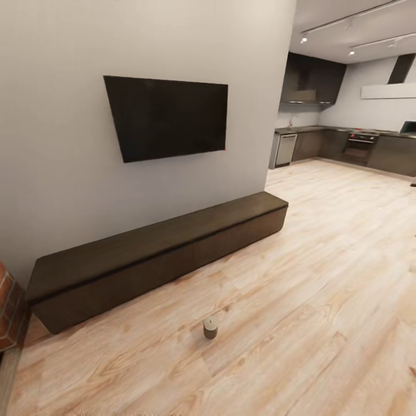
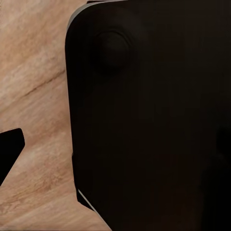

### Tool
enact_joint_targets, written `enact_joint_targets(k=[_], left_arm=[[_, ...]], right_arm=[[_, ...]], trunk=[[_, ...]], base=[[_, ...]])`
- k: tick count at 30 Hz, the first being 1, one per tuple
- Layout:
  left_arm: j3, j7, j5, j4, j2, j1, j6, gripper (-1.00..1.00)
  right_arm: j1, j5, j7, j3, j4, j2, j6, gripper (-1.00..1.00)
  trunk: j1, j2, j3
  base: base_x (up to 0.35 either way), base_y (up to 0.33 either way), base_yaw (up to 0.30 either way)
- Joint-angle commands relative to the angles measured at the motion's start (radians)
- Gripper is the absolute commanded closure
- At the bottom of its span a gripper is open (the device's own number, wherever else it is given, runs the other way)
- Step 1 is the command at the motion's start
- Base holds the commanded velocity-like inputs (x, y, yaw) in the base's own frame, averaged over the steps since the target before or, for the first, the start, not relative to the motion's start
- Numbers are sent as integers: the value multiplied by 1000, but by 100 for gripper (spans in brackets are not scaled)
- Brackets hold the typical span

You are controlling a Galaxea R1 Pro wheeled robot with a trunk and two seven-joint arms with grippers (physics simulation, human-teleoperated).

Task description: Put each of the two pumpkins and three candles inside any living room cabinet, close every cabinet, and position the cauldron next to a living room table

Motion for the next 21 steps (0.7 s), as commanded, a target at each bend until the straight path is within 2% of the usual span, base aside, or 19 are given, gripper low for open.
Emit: enact_joint_targets(k=[1,21], left_arm=[[-1,0,0,1,0,-1,-4,-100],[-1,0,-1,1,0,-1,-4,-100]], right_arm=[[0,1,0,1,-1,0,1,-100],[0,3,1,1,-1,0,1,-100]], trunk=[[0,0,-1],[0,0,-1]], base=[[0,0,280],[0,0,280]])
